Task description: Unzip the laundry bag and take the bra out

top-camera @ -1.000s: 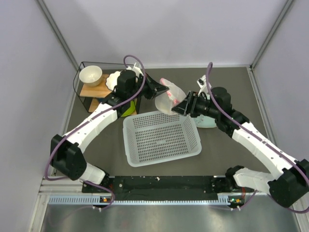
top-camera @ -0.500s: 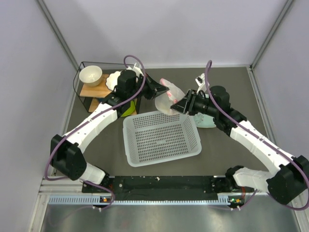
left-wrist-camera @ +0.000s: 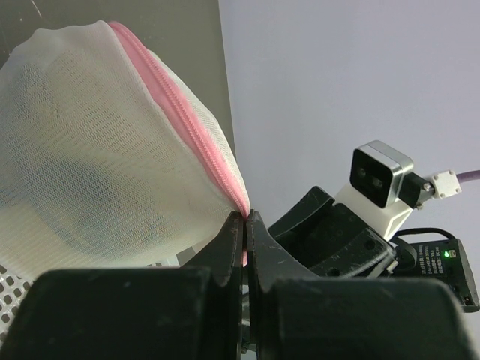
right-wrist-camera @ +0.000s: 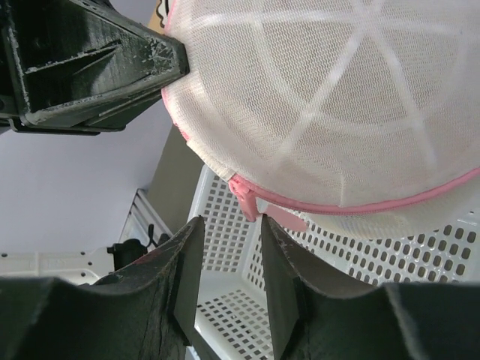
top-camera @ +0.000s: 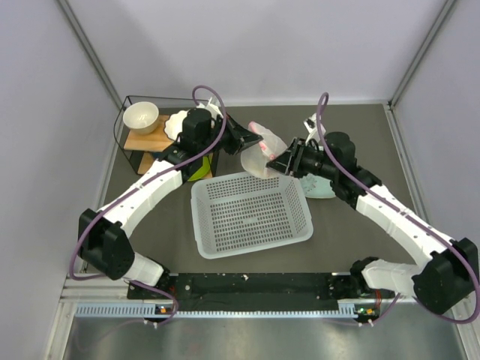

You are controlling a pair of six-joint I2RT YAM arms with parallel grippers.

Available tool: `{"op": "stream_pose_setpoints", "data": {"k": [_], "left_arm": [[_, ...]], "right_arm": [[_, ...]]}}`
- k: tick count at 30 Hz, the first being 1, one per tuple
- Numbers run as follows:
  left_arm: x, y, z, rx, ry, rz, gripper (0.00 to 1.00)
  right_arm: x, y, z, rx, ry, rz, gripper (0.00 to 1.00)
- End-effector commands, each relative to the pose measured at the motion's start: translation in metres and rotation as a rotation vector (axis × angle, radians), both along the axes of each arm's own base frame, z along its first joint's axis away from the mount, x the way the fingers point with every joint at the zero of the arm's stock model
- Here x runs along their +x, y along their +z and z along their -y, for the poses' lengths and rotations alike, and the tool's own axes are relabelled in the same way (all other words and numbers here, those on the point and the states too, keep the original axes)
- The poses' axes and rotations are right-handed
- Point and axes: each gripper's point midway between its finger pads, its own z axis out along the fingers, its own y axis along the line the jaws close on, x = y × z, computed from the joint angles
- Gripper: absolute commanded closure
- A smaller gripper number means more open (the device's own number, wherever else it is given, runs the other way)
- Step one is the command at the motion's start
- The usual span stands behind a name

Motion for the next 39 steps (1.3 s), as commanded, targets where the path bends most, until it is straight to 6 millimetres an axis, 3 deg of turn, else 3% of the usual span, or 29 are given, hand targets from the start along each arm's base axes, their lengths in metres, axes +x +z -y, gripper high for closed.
{"op": "stream_pose_setpoints", "data": {"k": [1,14,26,33,39], "left_arm": [[-0.009,0.044,0.000,-0.060,-0.018,0.114,1.00],[-0.010,0.042,0.000,-0.059,-0.026,0.109,1.00],[-0.011,0.039,0.000,-0.056,-0.026,0.106,1.00],[-0.006,0.041,0.002,-0.027,-0.054,0.134,1.00],[0.003,0.048,-0.012,-0.015,-0.030,0.155,1.00]], "right_arm": [[0.013,0.028,-0.001,0.031,-0.017,0.083,0.65],[0.019,0.031,0.006,0.031,-0.065,0.095,0.73],[0.022,0.033,0.012,0.031,-0.098,0.097,1.00],[0.020,0.010,0.026,-0.025,-0.127,0.058,1.00],[0.007,-0.029,0.045,-0.105,-0.126,-0.013,1.00]]}}
